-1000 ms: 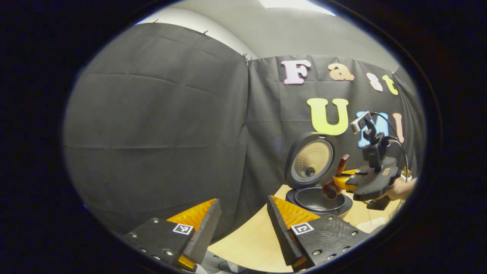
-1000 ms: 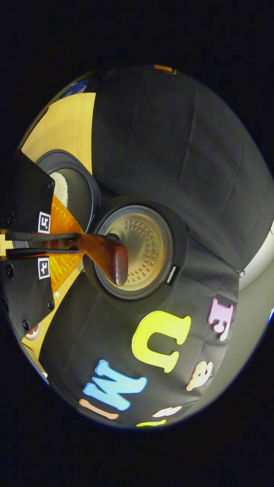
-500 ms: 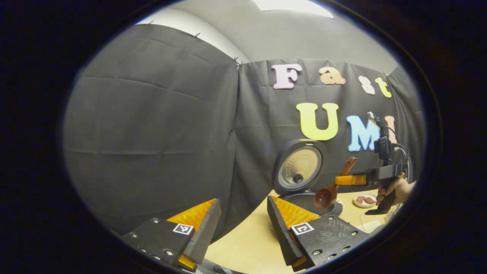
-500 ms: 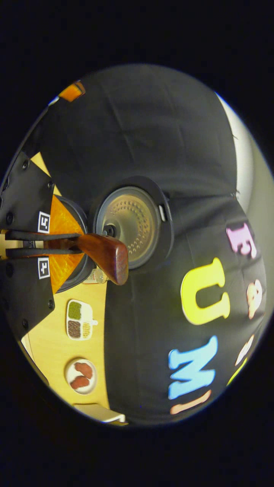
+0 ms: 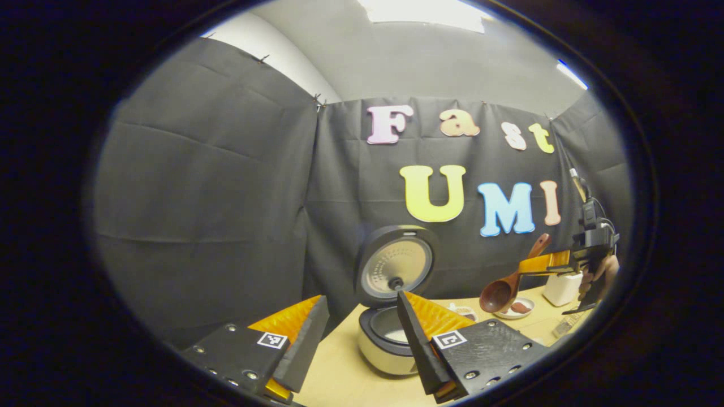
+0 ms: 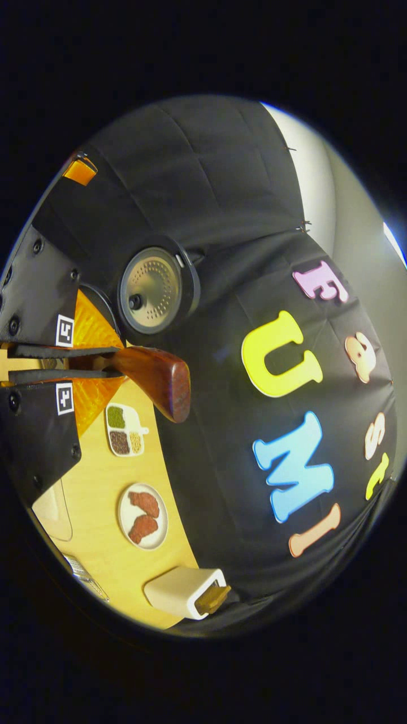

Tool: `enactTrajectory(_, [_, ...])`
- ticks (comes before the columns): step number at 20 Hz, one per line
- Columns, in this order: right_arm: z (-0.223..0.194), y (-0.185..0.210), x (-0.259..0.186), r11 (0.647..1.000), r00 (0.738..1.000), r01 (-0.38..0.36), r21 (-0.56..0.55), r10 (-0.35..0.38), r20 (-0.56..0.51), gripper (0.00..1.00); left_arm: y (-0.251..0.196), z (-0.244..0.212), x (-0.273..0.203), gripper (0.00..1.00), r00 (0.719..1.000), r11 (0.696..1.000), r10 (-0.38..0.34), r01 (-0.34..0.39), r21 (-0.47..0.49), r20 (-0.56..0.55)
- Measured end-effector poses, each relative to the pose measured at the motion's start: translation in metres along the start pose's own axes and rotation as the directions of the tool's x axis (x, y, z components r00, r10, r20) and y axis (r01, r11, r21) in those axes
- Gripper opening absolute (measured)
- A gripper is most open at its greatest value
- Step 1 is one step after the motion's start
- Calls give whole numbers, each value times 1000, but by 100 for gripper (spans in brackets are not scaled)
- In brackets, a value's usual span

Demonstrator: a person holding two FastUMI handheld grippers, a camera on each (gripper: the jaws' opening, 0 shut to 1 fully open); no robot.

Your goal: Close the left gripper, press the button to open the rice cooker; take a wooden spoon from the chopstick holder with the right hand, scoop a spoonful of rice and pour it into the rice cooker, then put the wooden spoon back into the chopstick holder.

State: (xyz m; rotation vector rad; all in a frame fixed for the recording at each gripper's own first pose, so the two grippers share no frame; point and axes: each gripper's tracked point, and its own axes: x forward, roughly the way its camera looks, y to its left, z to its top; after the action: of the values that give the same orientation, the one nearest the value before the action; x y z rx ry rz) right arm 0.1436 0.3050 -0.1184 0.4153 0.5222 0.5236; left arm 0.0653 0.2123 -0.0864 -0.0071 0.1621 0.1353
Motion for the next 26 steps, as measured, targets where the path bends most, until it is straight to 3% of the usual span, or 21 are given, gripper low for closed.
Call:
enactTrajectory(7, [22, -93, -57, 987, 986, 161, 15, -161, 47, 9, -67, 0, 5, 75, 995, 995, -100, 100, -9, -2])
enactTrajectory(17, [27, -206, -127, 941, 939, 340, 6, -339, 53, 9, -124, 2, 2, 75, 987, 987, -162, 162, -5, -11])
enactTrajectory(26, [-15, -282, -157, 898, 898, 435, -67, -438, -40, 9, -154, 13, -8, 75, 984, 984, -175, 175, 14, -7])
